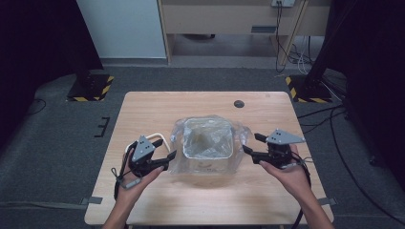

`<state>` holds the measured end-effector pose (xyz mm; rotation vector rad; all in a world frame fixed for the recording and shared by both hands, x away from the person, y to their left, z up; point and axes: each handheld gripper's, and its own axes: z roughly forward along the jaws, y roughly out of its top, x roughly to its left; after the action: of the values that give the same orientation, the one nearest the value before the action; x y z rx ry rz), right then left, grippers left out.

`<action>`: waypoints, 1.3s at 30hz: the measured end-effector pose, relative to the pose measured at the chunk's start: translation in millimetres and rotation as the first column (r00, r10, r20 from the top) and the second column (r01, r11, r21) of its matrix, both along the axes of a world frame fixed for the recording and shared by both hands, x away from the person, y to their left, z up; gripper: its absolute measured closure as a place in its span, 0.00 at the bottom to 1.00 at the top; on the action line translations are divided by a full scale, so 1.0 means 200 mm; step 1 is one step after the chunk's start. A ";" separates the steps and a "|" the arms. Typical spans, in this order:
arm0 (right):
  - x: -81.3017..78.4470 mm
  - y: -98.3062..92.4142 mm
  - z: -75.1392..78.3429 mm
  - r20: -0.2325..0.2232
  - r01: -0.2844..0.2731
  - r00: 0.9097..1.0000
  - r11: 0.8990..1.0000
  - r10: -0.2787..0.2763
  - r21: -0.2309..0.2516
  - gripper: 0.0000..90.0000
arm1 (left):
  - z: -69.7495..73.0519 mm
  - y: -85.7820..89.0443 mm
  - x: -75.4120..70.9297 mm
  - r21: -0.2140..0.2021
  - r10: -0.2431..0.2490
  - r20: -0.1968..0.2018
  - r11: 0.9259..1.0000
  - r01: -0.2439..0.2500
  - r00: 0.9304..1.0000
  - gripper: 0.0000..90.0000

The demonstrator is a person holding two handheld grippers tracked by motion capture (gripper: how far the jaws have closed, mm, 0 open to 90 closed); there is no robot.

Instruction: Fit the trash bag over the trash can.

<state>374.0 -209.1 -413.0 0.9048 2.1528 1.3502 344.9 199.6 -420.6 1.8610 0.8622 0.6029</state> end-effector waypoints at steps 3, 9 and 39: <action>0.07 0.03 0.04 0.002 0.020 1.000 1.000 -0.020 0.020 0.34 | 0.04 -0.02 0.04 -0.001 0.013 0.011 1.000 -0.013 1.000 0.36; 0.23 0.09 0.06 -0.021 0.045 0.999 0.999 -0.045 0.016 0.34 | 0.07 -0.06 0.13 -0.010 0.030 0.012 1.000 -0.030 0.999 0.34; 0.52 0.20 -0.23 -0.239 0.020 0.969 0.984 -0.062 -0.177 1.00 | -0.15 -0.06 0.46 0.127 0.156 -0.185 0.983 -0.134 0.970 0.97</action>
<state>477.0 -168.9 -459.1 1.0863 2.3763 1.0574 437.3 187.9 -451.0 1.9953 1.1213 0.5761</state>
